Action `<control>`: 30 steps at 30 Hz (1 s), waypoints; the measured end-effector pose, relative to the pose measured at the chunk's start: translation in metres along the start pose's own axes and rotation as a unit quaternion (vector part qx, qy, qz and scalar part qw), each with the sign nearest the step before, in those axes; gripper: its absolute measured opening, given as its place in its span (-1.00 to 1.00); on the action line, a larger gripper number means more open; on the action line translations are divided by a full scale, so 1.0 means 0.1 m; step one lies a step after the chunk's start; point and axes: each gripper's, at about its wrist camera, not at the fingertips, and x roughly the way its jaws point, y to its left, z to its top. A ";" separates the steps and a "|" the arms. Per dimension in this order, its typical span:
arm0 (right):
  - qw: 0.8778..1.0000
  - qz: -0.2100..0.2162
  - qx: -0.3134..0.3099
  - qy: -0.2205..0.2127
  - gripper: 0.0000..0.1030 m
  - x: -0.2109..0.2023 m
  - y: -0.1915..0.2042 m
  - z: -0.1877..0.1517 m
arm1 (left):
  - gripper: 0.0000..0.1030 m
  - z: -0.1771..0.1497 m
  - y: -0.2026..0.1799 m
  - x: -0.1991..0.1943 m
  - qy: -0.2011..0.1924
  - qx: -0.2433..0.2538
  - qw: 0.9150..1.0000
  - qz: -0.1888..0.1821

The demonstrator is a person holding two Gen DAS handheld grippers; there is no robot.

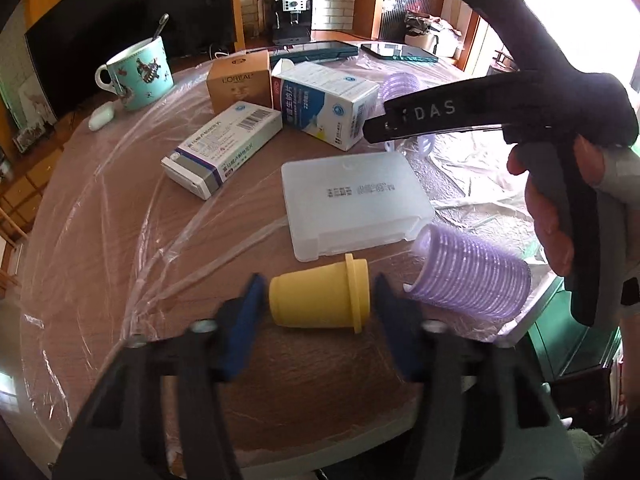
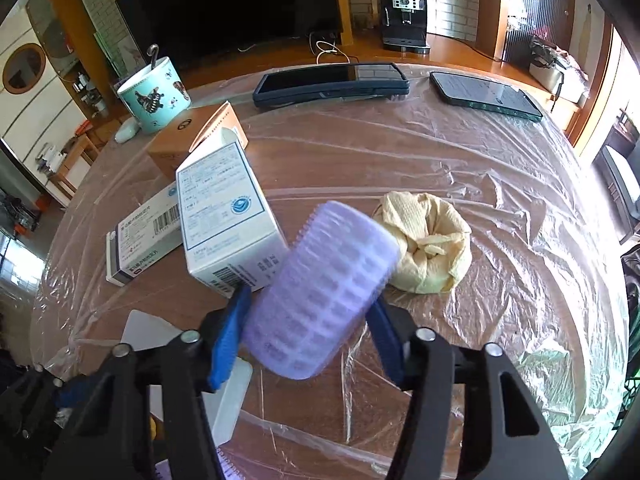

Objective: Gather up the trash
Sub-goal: 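Grasp the yellow plastic cup with the left tool, then carry the yellow cup and purple roller to above the black trash bin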

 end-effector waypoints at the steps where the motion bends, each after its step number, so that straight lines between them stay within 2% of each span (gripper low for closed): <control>1: 1.000 0.001 0.001 -0.003 0.02 -0.01 -0.01 -0.02 | -0.08 0.00 0.00 -0.01 -0.003 0.000 1.000 0.001; 13: 0.999 0.043 -0.003 -0.033 0.01 -0.39 -0.13 -0.29 | -0.08 -0.05 0.08 -0.13 -0.024 -0.023 0.999 -0.014; 22: 0.995 0.074 -0.023 -0.064 0.01 -0.87 -0.19 -0.63 | -0.08 -0.10 0.08 -0.30 -0.048 -0.029 0.998 -0.019; 25: 0.992 0.097 -0.034 -0.072 0.01 -1.06 -0.19 -0.75 | -0.08 -0.13 0.08 -0.39 -0.054 -0.030 0.998 -0.028; 30: 0.990 0.110 -0.054 -0.075 0.01 -1.26 -0.15 -0.96 | -0.08 -0.22 0.01 -0.55 -0.061 -0.022 0.997 -0.039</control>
